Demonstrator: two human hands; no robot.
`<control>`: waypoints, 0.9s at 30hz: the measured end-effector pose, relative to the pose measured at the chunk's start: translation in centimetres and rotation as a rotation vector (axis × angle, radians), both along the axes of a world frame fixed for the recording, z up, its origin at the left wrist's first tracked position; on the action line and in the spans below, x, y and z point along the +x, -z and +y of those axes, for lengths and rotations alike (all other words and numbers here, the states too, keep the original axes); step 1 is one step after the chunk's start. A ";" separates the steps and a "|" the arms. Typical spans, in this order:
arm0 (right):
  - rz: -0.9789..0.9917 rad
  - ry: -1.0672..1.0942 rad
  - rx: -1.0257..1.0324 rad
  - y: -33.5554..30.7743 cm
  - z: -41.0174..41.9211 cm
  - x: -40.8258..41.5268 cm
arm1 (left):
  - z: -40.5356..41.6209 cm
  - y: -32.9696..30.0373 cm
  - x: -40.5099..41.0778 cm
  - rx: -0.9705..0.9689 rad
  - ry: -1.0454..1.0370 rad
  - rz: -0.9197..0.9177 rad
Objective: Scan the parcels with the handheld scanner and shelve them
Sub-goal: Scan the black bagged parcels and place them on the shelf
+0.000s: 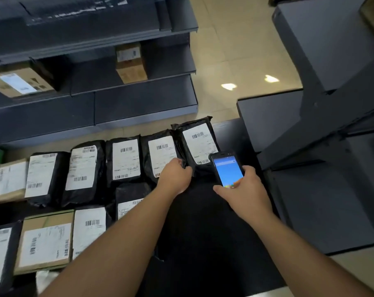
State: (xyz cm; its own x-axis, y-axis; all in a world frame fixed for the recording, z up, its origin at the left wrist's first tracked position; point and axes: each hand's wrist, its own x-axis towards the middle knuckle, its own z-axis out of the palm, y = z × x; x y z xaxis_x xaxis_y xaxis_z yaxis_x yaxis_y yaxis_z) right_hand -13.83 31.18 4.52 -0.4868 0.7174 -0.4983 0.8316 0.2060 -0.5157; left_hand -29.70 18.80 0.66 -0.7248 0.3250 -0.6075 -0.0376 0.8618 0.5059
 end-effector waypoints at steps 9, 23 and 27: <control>-0.026 0.026 -0.022 2.8 2.4 -2.2 | 4.9 5.2 -4.0 -0.024 -0.150 -0.083; -0.050 0.045 -0.043 3.6 3.2 -2.4 | 7.9 8.1 -5.4 -0.065 -0.288 -0.124; -0.043 0.046 -0.059 3.5 3.2 -1.5 | 7.5 7.3 -4.7 0.043 -0.297 -0.105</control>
